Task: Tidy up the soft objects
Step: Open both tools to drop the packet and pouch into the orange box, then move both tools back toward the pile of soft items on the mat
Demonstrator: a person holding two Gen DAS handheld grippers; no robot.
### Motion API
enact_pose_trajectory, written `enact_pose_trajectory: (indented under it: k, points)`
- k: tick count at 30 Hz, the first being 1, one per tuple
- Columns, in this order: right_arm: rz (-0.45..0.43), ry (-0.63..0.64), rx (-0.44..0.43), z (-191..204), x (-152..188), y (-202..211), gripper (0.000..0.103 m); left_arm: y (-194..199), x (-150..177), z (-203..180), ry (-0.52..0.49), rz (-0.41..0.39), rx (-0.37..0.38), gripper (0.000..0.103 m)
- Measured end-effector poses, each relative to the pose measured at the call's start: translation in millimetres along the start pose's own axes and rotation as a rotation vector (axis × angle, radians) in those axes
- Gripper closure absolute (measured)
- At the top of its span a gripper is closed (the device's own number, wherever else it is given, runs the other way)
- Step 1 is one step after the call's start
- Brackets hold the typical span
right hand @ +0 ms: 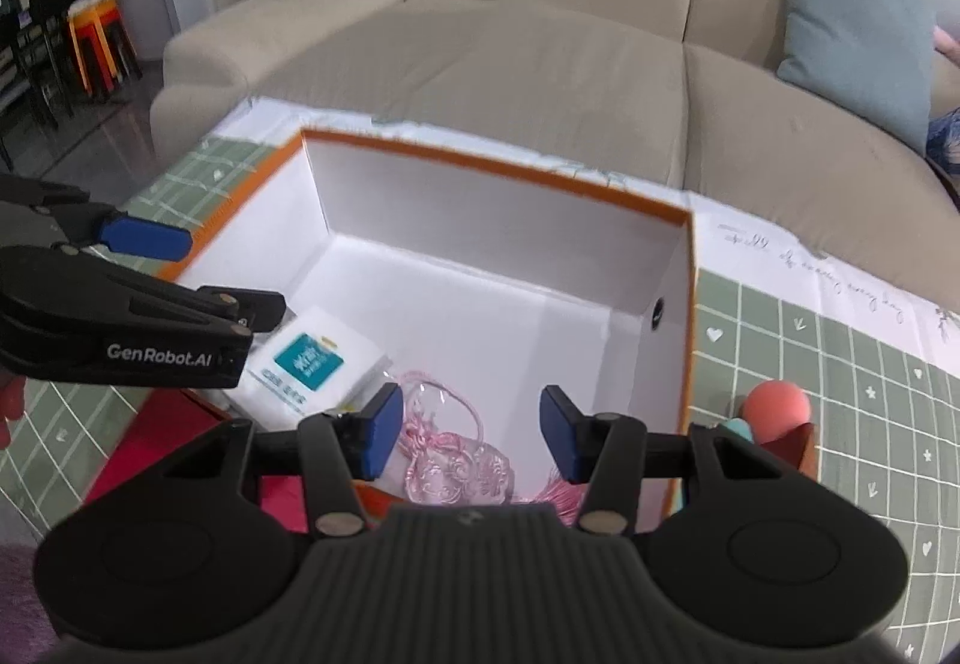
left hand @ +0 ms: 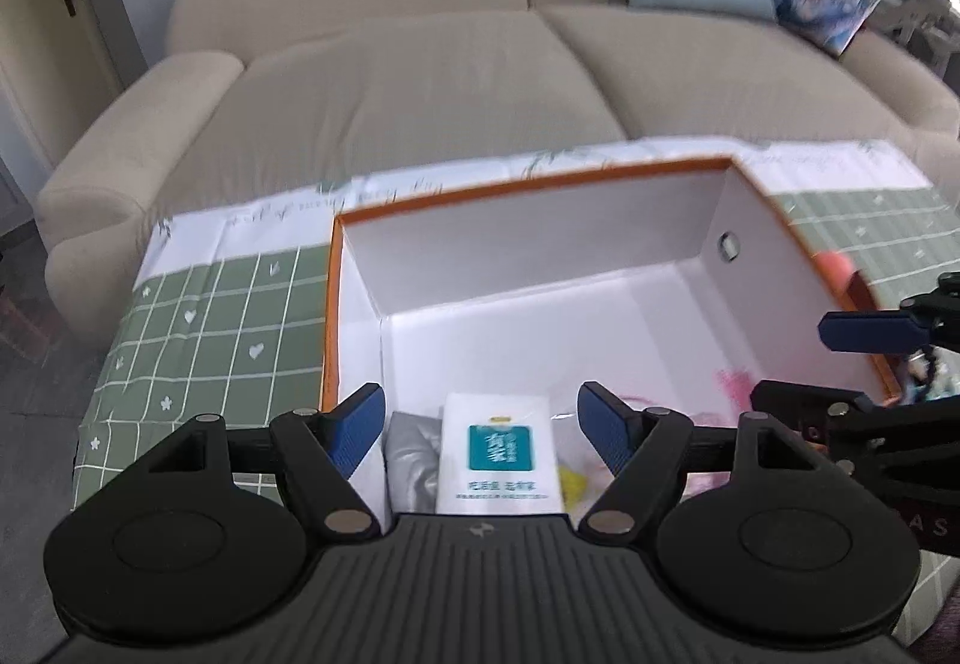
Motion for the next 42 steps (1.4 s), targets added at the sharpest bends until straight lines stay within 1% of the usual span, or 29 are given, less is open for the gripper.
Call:
enact_pose_trajectory:
  k: [5,9,15,17,18,20,22,23,24,26,29,36,42]
  points:
    - [-0.087,-0.012,0.01,-4,9,40,0.052,30,12,-17,-0.004,-0.063,0.029,0.017]
    - [-0.119,-0.021,-0.009,-8,20,67,0.053,50,28,-32,0.003,-0.099,0.048,0.017]
    - [-0.176,-0.055,-0.009,-13,55,105,0.052,78,57,-52,-0.009,-0.147,0.061,0.017]
    - [-0.186,-0.055,-0.011,-12,68,115,0.05,85,65,-58,-0.005,-0.149,0.076,0.017]
    - [-0.186,-0.055,-0.019,-12,75,119,0.045,89,70,-62,-0.003,-0.152,0.084,0.017]
    - [-0.194,-0.065,-0.028,-11,89,126,0.041,92,79,-69,-0.001,-0.153,0.1,0.017]
    - [-0.198,-0.074,-0.029,-13,102,133,0.04,96,88,-76,0.006,-0.154,0.116,0.017]
    - [-0.194,-0.077,-0.025,-13,109,135,0.037,98,93,-79,0.011,-0.155,0.125,0.017]
    - [-0.189,-0.081,-0.023,-15,116,138,0.031,99,97,-83,0.018,-0.154,0.136,0.017]
    - [-0.182,-0.096,-0.017,-19,129,142,0.028,101,105,-90,0.024,-0.155,0.157,0.017]
    - [-0.135,-0.111,0.006,-27,148,142,0.028,99,114,-103,0.021,-0.139,0.185,0.017]
    - [-0.045,-0.189,0.104,-64,184,133,0.028,82,124,-142,-0.028,-0.081,0.238,0.018]
    - [0.033,-0.261,0.141,-96,207,119,0.028,63,125,-173,-0.064,-0.053,0.284,0.019]
Point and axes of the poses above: each gripper's, at about its wrist camera, not at the fingertips, and y roughly against the way its jaws point, z to its left, x to its underside, the point moved 4 cm from there along -y, roughly the way its jaws point, and after that the axes turned 7 degrees about x, right-handed, at the moved point
